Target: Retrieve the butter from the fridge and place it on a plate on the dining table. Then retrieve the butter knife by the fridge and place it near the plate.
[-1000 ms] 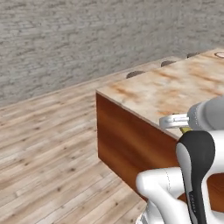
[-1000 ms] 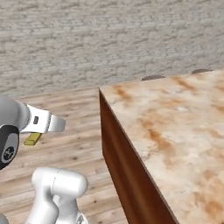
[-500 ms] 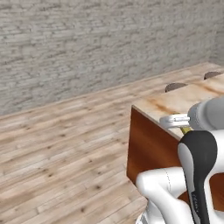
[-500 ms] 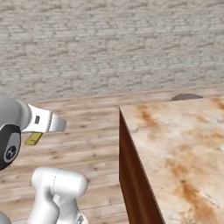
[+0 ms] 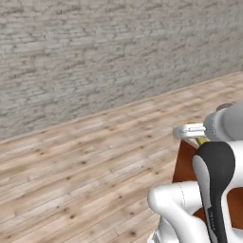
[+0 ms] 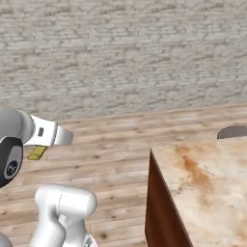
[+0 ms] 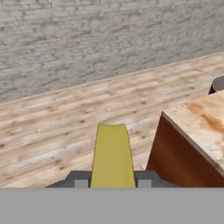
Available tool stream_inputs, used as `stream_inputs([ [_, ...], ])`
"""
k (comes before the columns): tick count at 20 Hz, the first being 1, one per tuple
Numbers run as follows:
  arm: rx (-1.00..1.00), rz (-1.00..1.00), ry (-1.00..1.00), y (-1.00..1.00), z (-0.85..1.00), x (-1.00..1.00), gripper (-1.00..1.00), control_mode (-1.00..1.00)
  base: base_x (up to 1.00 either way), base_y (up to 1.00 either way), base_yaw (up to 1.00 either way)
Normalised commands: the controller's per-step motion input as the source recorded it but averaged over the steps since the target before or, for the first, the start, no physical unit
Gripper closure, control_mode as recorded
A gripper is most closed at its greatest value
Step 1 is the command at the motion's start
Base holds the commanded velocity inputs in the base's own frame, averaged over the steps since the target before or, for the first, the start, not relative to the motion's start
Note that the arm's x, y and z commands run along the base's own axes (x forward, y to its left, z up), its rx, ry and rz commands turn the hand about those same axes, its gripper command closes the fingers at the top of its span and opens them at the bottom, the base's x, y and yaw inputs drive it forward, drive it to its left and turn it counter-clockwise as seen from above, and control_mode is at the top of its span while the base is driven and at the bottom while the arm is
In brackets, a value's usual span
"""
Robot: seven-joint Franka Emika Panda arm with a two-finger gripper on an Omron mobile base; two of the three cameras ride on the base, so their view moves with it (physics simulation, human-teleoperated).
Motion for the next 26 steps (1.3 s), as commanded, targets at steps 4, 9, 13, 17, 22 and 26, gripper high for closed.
stream_inputs([
  [4,0.0,0.0,0.0,0.0,0.0,0.0,1.0,1.0,1.0,0.99,-0.2],
  [9,0.0,0.0,0.0,0.0,0.0,0.0,1.0,1.0,1.0,0.94,-0.49],
  [13,0.0,0.0,0.0,0.0,0.0,0.0,1.0,1.0,1.0,0.88,-0.61],
  [17,0.0,0.0,0.0,0.0,0.0,0.0,1.0,1.0,1.0,0.93,-0.6],
  [22,0.0,0.0,0.0,0.0,0.0,0.0,1.0,1.0,1.0,0.91,-0.61],
  [26,0.0,0.0,0.0,0.0,0.0,0.0,1.0,1.0,1.0,0.89,-0.62],
])
